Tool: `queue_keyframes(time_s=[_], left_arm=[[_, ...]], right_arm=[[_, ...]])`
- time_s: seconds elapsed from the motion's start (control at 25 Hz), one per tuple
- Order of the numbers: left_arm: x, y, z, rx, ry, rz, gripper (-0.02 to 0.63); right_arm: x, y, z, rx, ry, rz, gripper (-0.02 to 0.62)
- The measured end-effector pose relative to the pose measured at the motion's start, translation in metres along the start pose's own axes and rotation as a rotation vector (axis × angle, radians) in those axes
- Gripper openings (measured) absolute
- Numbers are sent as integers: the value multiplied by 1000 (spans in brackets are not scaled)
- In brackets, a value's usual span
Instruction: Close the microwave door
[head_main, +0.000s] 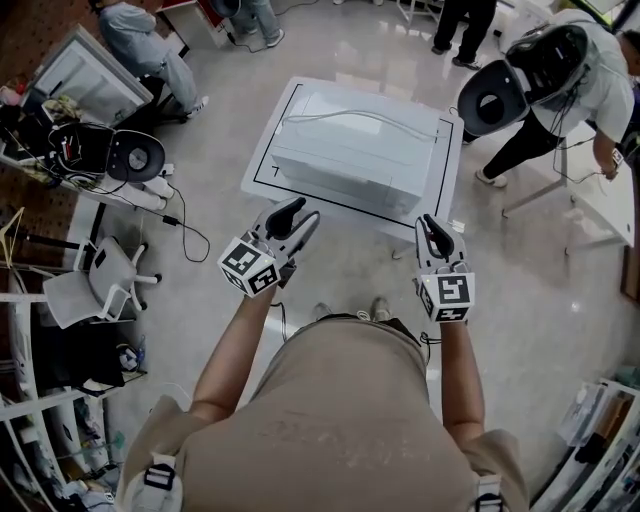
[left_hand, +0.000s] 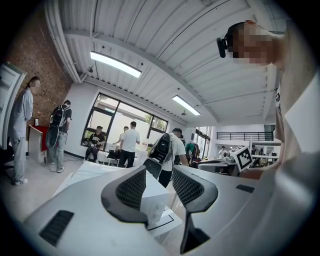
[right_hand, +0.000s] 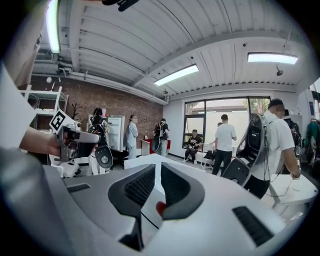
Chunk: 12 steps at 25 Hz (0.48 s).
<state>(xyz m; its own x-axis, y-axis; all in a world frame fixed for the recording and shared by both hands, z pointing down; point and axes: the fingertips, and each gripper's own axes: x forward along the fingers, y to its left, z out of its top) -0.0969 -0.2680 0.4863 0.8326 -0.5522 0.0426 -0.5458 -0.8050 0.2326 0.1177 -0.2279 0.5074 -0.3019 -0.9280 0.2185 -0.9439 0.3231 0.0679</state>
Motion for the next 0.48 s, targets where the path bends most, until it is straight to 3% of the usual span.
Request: queue_keyframes(time_s=[0.48], left_arm=[[5,-9,-4,-18,13,-12,153]], right_arm=[[-10,2,5,-9,-28,9,15]])
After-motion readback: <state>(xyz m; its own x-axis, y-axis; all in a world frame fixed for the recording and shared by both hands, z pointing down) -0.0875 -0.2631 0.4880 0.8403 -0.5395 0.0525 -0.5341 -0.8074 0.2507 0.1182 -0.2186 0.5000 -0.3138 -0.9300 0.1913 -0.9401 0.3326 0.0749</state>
